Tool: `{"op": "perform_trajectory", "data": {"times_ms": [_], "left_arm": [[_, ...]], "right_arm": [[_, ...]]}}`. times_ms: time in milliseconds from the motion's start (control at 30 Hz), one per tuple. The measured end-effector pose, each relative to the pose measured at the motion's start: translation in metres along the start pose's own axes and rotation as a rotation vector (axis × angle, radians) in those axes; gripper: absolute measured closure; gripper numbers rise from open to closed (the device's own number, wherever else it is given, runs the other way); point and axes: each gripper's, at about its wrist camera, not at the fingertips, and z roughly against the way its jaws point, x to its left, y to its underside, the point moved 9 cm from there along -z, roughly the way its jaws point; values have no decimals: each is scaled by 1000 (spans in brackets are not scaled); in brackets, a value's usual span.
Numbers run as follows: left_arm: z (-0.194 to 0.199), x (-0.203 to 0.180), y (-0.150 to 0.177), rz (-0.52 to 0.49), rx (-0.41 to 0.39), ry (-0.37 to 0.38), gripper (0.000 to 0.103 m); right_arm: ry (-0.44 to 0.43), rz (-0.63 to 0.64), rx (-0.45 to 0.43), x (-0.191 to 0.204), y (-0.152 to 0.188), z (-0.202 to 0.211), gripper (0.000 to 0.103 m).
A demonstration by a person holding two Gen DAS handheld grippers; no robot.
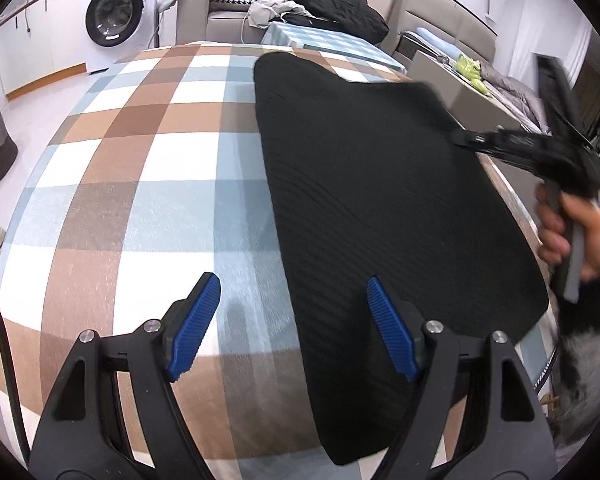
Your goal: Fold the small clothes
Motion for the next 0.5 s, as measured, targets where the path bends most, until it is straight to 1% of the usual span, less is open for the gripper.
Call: {"op": "perform_trajectory", "data": {"times_ms": [67,167,233,267,300,333,367,400,500], "left_arm": [[-3,2,-4,-3,0,-4,29],[-10,3,-9,-4,4,5,29],[-13,1,-12,-12,3,5,29],[-14,1,-12,-17,4,1,29],[-15,1,-12,-19,5,-2,29],[-16,1,-12,-18,6,-3,29],[-15,1,-12,-17,6,0,29],[-15,0,-11,-16,5,3,29],[-16,-2,-9,-18,6,7,29]], "right_arm": [[29,-21,-18,-5,1,11,95],[53,-46,22,-16,9,2,95],[58,-66,49,-21,13,-6,92],[64,-62,62,-23,15,-8,89],[56,-68,59,-24,16,-6,82],[47,-77,59,-23,19,-1,79],[20,-82,62,-21,23,5,72],[-11,-83,63,-19,29,12,69],[-91,-84,82,-9,57,33,68]]}}
